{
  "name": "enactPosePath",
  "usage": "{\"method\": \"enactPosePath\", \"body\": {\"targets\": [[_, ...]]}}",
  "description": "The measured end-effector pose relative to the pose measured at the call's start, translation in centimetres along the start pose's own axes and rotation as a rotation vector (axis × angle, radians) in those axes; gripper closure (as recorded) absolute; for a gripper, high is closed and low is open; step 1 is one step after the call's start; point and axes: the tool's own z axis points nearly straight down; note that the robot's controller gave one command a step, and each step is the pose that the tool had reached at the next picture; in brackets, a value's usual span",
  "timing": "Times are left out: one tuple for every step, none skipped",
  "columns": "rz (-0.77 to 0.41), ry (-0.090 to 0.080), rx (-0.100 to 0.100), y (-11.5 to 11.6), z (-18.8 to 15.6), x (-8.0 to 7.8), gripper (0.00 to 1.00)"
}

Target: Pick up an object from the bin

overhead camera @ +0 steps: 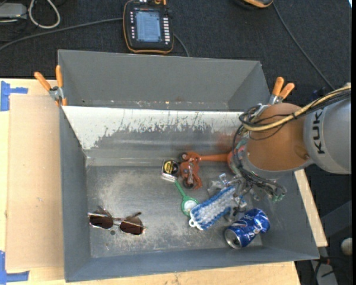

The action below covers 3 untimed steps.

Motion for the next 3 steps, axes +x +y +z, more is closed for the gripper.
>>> {"method": "enactPosePath", "body": {"targets": [[0.001, 0.000, 0.000, 0.0, 0.0, 0.0, 1.00], [0.003, 0.002, -0.002, 0.1, -1.7, 0.1, 1.00], [0.004, 0.009, -0.008, 0.4, -4.9, 0.3, 1.00]]}}
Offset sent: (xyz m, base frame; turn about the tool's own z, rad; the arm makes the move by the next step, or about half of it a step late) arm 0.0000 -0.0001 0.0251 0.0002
